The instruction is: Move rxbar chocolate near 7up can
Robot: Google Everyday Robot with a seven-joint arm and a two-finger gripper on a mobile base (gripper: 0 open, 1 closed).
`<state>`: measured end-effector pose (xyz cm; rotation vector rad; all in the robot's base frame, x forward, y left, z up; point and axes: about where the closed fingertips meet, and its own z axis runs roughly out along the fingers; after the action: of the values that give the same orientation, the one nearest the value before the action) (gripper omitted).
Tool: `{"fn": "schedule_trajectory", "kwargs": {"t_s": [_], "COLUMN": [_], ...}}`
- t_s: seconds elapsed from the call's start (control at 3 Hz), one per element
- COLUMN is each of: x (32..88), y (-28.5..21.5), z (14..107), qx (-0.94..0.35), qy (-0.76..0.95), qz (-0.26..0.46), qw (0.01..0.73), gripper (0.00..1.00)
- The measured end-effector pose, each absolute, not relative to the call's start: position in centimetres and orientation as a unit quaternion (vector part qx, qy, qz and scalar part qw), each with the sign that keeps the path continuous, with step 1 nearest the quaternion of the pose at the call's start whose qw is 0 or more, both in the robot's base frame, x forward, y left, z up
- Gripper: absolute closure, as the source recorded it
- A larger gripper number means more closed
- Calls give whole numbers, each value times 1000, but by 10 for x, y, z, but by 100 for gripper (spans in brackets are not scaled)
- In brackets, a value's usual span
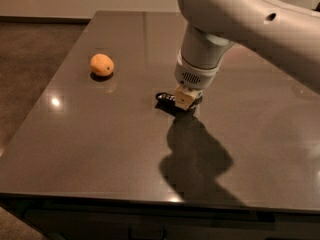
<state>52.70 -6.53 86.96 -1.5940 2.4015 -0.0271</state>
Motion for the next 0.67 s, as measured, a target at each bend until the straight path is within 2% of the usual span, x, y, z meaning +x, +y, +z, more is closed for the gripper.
{"fn": "schedule_trajectory", "kwargs": {"t_s": [0.33,0.67], "x": [525,525], "y": [-72,-75], "z": [871,873], "qx": [-556,-560], "qy": [822,819], "qz": [-2,1], "qw": [126,125], "gripper": [31,7]}}
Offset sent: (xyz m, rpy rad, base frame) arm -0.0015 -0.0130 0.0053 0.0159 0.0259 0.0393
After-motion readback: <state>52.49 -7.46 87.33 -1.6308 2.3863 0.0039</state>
